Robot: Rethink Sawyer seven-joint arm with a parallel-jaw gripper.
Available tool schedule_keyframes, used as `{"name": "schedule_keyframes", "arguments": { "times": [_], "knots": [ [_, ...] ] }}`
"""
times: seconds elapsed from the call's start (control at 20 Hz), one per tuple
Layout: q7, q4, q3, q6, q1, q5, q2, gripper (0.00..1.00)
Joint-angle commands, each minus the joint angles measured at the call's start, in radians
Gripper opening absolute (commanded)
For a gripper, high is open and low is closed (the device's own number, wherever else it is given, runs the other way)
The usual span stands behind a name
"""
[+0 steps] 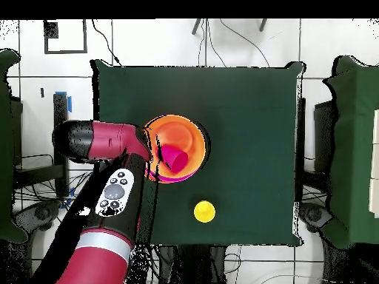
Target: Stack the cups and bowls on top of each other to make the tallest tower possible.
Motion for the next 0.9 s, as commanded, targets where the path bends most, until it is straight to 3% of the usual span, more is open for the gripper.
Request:
{"name": "schedule_keyframes", "arguments": {
  "times": [0.05, 0.9],
  "knots": [
    [0.169, -0.045, 0.054, 0.054, 0.011, 0.024, -0.012, 1.00],
    [0.185, -0.111, 0.001, 0.265, 0.019, 0.022, -0.167, 1.00]
  ]
}}
